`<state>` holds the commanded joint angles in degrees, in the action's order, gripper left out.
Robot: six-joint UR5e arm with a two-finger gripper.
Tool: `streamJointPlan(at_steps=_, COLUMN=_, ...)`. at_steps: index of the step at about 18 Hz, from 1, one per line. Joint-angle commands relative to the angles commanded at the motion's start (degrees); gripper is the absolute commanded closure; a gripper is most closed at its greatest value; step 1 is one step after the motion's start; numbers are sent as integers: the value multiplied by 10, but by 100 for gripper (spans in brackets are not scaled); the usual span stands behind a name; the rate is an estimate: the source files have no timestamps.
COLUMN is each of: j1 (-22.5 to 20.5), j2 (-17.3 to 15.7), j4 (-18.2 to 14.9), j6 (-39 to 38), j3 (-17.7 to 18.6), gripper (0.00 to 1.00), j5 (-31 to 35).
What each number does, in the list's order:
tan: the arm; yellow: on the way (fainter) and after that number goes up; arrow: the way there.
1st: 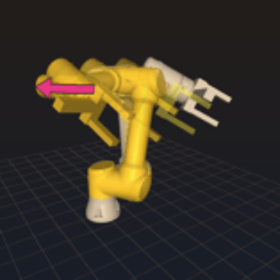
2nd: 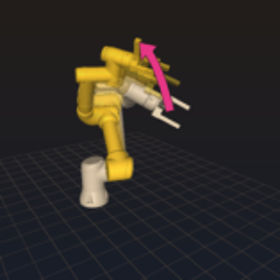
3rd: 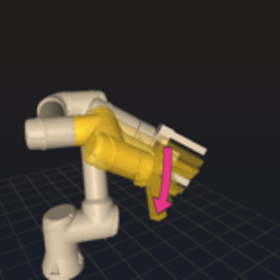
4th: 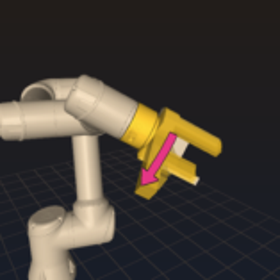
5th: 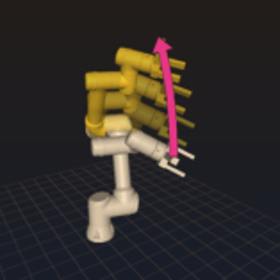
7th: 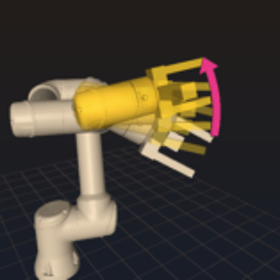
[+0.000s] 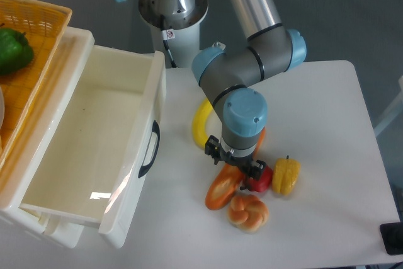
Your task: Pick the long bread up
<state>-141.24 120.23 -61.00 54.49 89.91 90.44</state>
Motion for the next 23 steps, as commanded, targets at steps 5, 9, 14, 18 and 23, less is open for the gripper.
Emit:
streamJointPlan(at_steps=5, j1=-14, j2=-8, j4=-2, j6=14, j3=39, gripper=0, j5=20)
streamJointPlan(at_steps=9, j1=-40, j2=-26, j4=-4, j6=58, j3=58, gripper=0, j5=35)
streamJointPlan(at_steps=14, j1=-49, j2=-35, j4=-4, j6=95, j3=74, gripper=0, j5=35)
streamJointPlan(at_steps=18, j1=-53, j2=-34, j4=-4, j6=96, j3=82, gripper=0, j5=33)
streamJointPlan(at_steps=23, j1=-53, j2=-30, j4=-2, j6=96, j3=84, gripper=0, j5=35)
